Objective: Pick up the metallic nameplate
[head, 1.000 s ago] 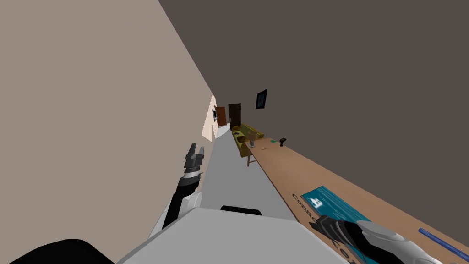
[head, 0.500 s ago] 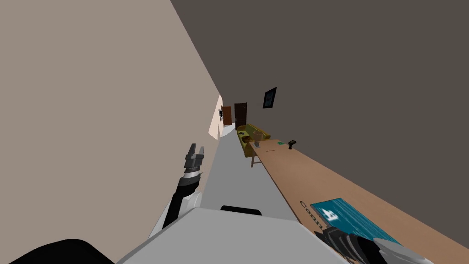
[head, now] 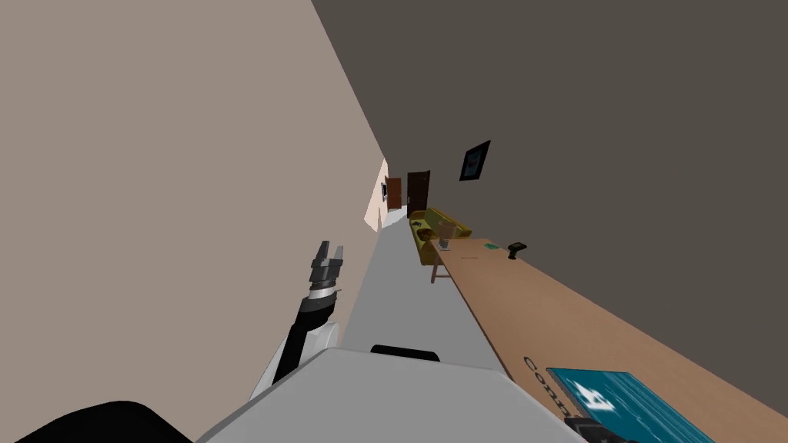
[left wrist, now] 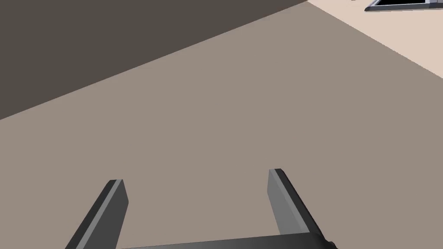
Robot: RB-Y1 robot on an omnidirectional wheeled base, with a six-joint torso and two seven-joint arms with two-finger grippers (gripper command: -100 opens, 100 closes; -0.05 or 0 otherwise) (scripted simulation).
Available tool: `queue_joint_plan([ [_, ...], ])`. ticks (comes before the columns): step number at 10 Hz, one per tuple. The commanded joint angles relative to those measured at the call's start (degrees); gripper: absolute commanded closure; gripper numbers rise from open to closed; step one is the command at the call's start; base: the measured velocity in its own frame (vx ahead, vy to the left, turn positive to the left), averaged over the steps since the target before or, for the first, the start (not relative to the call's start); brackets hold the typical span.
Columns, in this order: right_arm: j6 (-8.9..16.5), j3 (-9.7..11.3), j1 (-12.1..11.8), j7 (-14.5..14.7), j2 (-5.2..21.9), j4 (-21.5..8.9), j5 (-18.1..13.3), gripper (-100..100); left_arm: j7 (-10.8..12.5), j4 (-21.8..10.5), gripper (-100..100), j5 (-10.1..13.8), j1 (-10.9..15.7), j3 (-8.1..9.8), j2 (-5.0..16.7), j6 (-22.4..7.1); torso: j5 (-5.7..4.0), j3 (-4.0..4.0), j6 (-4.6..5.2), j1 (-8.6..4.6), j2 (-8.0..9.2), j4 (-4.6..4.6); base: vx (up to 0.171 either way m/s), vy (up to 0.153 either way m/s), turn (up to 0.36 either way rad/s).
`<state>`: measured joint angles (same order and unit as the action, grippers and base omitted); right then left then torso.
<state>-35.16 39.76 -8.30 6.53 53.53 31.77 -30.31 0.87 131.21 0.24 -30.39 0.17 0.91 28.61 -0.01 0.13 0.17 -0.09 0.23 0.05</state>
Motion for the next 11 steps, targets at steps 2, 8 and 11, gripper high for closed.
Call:
queue_joint_plan([
  [2, 0.5, -4.3, -4.0, 0.6, -1.4, -0.7, 0.7, -100, 0.0, 0.0, 0, 0.0, 0.0, -0.01, 0.0, 0.0, 0.00, 0.01, -0.06, 0.01, 0.03, 0.01, -0.057, -0.013, 0.291],
  [8, 1.8, -10.5, -10.8, 1.3, -2.7, 0.4, 2.1, -100, 0.0, 0.0, 0, 0.0, 0.0, 0.01, 0.0, 0.0, 0.00, -0.11, 0.01, 0.03, -0.19, -0.04, -0.027, -0.003, 0.151],
  [11, 2.4, -13.7, -14.2, 1.6, -3.4, 0.9, 2.8, -100, 0.0, 0.0, 0, 0.0, 0.0, 0.01, 0.0, 0.0, 0.00, -0.07, 0.01, -0.01, -0.12, -0.02, -0.042, -0.002, 0.223],
])
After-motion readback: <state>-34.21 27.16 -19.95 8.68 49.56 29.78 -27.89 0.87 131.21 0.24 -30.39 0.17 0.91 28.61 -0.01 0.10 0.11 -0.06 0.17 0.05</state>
